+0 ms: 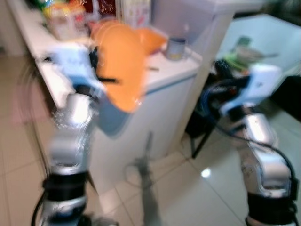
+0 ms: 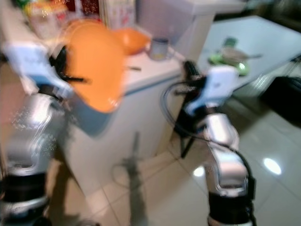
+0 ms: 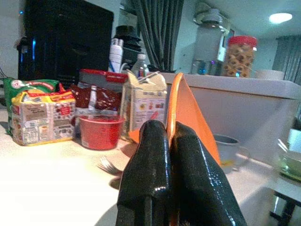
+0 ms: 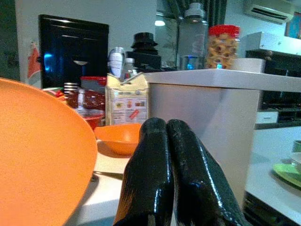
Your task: Setting the table
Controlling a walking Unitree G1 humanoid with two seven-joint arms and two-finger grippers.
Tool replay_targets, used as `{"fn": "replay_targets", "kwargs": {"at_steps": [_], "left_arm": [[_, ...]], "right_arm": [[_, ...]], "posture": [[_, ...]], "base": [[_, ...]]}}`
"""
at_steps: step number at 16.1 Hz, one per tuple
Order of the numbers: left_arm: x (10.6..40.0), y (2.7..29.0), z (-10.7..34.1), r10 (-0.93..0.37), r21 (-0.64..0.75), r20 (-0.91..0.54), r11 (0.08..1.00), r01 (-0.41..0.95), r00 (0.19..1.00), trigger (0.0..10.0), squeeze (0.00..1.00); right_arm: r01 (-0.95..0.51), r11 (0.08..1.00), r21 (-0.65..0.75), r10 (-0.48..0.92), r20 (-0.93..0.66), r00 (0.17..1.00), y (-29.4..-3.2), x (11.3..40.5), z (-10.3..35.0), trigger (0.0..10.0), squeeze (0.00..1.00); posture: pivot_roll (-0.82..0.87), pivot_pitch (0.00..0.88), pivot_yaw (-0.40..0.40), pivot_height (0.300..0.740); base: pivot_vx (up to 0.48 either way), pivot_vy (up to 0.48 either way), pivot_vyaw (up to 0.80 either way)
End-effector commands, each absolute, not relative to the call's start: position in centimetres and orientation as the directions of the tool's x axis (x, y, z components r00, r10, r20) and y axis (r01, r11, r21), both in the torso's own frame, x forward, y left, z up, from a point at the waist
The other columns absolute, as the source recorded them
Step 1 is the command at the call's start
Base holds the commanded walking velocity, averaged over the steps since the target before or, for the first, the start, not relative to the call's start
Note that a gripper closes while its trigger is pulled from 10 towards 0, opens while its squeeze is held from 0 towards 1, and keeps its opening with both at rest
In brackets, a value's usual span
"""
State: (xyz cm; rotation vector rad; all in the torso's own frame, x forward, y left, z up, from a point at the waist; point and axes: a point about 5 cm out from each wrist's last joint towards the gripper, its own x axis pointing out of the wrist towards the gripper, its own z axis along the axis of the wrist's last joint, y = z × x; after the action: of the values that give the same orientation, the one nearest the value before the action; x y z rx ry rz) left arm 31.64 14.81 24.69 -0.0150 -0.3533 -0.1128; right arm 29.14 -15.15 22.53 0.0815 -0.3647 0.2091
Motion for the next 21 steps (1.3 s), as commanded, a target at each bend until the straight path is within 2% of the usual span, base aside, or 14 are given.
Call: {"fn": "replay_targets", "kwargs": {"at_steps": [1, 21], "left_arm": [[31.6, 15.5, 26.3, -0.064, 0.017, 0.423, 0.998, 0.063, 0.904, 10.0, 0.0], [32.2, 15.5, 24.9, -0.018, 0.078, 0.4, 0.997, -0.014, 0.916, 10.0, 0.0]], "right_arm": [[-0.219, 0.975, 0.025, 0.193, 0.382, 0.904, -14.8, 29.3, 23.0, 10.0, 0.0], [-0.174, 0.984, -0.039, 0.177, 0.342, 0.923, -15.4, 29.7, 22.2, 10.0, 0.0]], "posture": [[0.04, 0.0, -0.055, 0.74], [0.03, 0.0, -0.058, 0.74]], "base": [[0.0, -0.48, 0.8], [0.0, -0.48, 0.8]]}}
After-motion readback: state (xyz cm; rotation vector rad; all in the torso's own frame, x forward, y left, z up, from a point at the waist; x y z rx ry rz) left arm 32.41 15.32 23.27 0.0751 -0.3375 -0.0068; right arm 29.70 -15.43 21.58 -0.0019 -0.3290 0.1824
